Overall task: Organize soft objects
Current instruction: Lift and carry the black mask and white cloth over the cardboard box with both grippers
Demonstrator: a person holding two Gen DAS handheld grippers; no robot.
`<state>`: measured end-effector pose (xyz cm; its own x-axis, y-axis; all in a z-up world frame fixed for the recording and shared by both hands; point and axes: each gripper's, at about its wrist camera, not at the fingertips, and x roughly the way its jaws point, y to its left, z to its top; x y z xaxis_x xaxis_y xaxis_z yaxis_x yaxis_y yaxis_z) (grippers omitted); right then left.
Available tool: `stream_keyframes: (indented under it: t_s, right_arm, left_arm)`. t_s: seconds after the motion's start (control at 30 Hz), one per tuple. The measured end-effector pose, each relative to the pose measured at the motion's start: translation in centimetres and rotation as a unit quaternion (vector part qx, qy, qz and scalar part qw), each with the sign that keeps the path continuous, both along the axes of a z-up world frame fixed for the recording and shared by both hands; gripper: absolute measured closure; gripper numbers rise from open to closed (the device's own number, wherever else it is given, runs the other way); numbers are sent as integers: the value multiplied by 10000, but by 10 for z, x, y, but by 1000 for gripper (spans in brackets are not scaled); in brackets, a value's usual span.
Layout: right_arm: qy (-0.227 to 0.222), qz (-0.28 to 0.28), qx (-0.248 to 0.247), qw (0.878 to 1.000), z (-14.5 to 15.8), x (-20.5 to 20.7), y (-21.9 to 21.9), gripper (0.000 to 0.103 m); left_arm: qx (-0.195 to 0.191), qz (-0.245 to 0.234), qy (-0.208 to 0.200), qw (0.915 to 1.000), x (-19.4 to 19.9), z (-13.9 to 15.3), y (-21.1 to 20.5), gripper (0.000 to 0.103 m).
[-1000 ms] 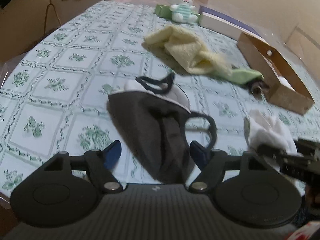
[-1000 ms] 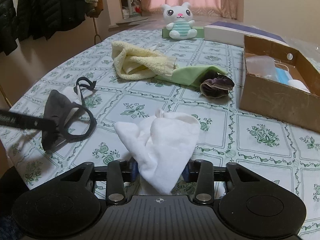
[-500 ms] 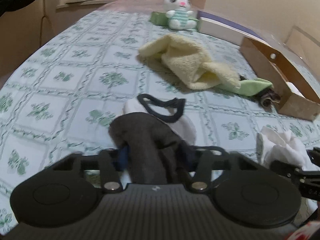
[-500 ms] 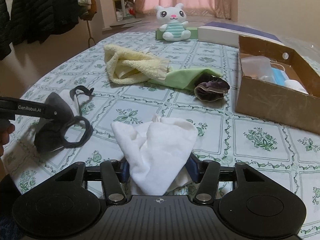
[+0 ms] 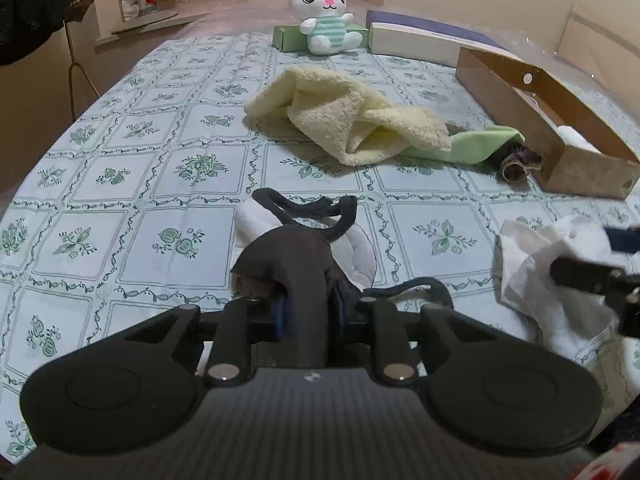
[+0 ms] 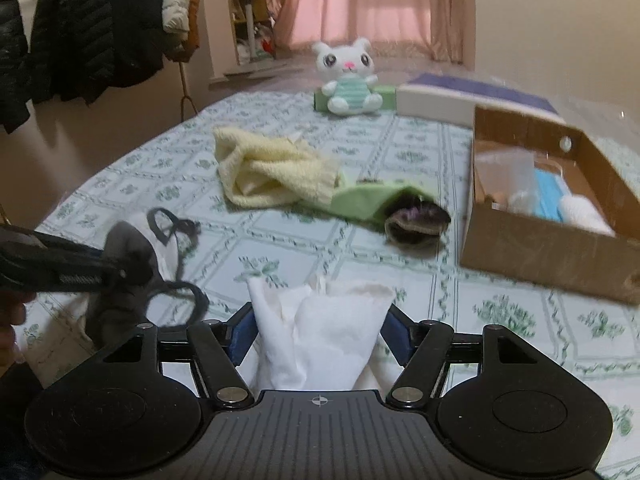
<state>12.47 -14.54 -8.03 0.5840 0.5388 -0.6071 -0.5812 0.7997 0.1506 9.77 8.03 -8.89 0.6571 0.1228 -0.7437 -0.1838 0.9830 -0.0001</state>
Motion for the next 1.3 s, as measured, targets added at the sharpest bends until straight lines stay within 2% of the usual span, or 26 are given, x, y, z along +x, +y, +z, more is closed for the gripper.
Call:
stream_keyframes:
  t_s: [0.23,0.5,0.6,0.73,0.83,0.9,0.93,0.97,1.03,1.13,1.2,1.27,1.3]
  right_arm:
    - [-310,259,103,9991,17,-12,1,36]
    - [-417,825,-457,9947,-1,-16,22,37]
    - [-456,898,-591,9932,-8,-10,28,43]
    - [-291,927,-371,9946,-4,0,28,43]
    - [54,918,-22,9958,5,4,19,43]
    - [210,842,194,9960,9,5,11,61]
    - [232,843,199,9960,9,4,8,80]
    - [176,838,136,9962,8,3,7,85]
    - [75,872,-79,9961,6,2,8,85]
    - [129,915,-60,9957,2,4,6,84]
    - [81,893,-29,9960,1,7,7,72]
    - [121,906,-62,9958,-2,13,8,43]
    - [170,971,-114,9951,-4,16,9,40]
  left_arm:
    - [-57,38,25,10000,0,0,2,82]
    - [-83,42,50,9999,1,0,3,82]
    - [-106,44,58,9999,0,0,4,82]
    - [-129,53,67,9999,1,0,5,82]
    - [-128,54,67,9999,2,0,5,82]
    - [-127,52,67,9999,2,0,5,82]
    - [-132,56,67,9999,2,0,5,82]
    - [-134,58,69,9999,2,0,5,82]
    - [-144,61,66,9999,2,0,5,82]
    - [-146,64,66,9999,2,-1,6,82]
    - [-144,61,67,9999,2,-1,6,82]
    - [-143,59,70,9999,2,-1,6,82]
    - [-151,58,69,9998,2,-1,6,82]
